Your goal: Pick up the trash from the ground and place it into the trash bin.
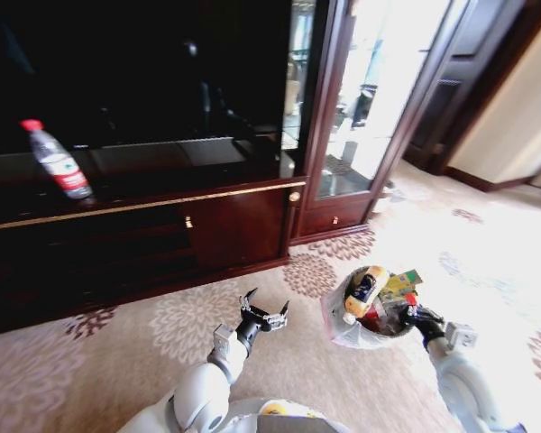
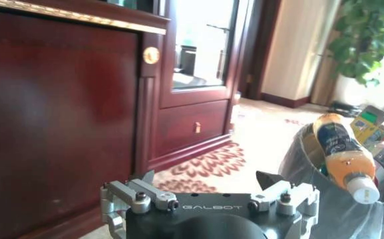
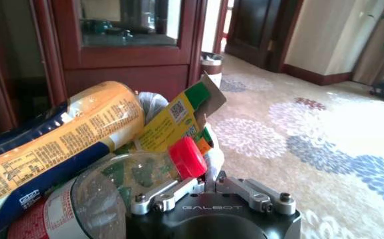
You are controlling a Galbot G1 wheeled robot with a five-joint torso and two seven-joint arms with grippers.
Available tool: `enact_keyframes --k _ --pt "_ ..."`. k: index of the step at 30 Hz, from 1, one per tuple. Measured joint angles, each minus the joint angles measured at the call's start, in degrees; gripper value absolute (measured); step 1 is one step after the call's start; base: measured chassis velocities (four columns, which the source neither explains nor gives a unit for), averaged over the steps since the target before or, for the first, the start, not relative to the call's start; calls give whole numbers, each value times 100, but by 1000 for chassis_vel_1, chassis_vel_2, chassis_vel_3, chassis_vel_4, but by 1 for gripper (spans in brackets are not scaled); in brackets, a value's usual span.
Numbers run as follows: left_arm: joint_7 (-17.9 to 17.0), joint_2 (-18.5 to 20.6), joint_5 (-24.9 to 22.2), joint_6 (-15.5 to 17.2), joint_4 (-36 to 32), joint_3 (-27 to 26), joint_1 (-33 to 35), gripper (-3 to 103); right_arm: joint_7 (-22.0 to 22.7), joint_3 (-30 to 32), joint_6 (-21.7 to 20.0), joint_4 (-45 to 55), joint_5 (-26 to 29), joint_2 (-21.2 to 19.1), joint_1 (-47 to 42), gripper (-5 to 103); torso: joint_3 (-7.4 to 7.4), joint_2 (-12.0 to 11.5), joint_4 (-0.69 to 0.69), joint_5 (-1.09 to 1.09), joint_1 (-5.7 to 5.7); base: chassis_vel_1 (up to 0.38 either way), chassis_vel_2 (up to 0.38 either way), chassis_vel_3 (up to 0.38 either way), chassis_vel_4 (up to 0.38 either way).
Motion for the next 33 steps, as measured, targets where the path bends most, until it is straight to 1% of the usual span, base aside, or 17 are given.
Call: enact_keyframes --k 5,16,26,30,33 --pt "24 0 11 -19 9 15 9 100 -10 40 0 22 -33 37 -50 2 0 0 -2 1 0 -110 -196 -161 -57" --pt "119 47 53 -70 21 31 18 100 -12 108 2 45 -66 133 -64 2 0 0 -1 1 0 -88 -188 -150 -57" --pt "165 62 118 -120 12 55 64 100 -71 102 87 105 -227 279 -97 2 0 0 -1 0 0 -59 -184 -194 -63" --pt "177 60 147 -153 15 63 82 100 -72 47 94 149 -256 299 -97 2 0 0 -1 0 0 -67 -211 -199 -51" --pt "180 45 157 -239 36 67 89 100 -72 14 100 156 -283 313 -94 2 0 0 -1 1 0 -70 -189 -170 -48"
